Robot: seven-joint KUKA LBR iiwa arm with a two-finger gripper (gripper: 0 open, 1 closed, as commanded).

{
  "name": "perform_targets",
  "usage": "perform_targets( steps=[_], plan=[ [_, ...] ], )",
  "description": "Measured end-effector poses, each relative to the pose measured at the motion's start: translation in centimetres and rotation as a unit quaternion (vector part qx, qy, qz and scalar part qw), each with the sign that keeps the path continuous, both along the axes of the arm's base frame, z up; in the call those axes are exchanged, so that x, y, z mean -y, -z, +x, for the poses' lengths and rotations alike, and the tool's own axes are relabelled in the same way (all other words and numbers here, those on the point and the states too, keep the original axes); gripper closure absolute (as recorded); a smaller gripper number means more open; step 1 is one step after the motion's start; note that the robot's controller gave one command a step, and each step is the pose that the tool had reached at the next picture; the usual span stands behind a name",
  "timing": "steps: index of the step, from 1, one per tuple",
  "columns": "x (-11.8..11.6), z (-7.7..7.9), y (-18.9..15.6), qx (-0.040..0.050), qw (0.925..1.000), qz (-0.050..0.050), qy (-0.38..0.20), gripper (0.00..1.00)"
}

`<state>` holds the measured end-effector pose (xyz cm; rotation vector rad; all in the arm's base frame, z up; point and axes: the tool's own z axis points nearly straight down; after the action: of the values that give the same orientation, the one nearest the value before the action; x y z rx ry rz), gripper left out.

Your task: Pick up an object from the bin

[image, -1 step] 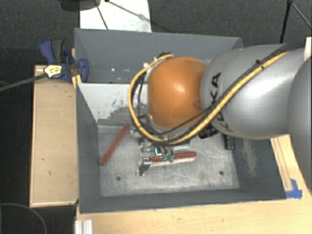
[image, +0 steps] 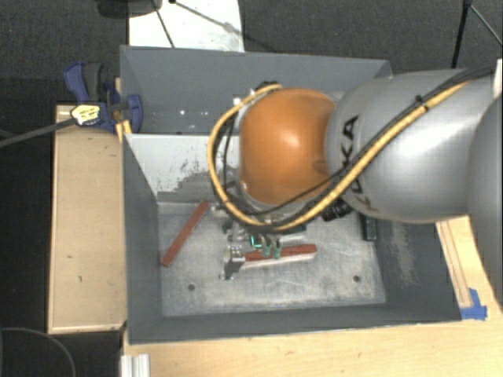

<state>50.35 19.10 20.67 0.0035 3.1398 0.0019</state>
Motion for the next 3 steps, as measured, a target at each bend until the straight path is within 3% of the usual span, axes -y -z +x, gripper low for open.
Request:
perform_targets(
  steps=[1, 2, 3],
  plan=[
    [2.9, 0.8, 5.5, 0.0030, 0.9999, 0.001, -0.012, 0.00],
    [4.3, 0.9, 9.4, -0.0023, 0.9999, -0.001, -0.014, 0.00],
    [7.2, 1.5, 9.5, -0.0014, 0.9998, 0.000, -0.017, 0.00]
  ],
)
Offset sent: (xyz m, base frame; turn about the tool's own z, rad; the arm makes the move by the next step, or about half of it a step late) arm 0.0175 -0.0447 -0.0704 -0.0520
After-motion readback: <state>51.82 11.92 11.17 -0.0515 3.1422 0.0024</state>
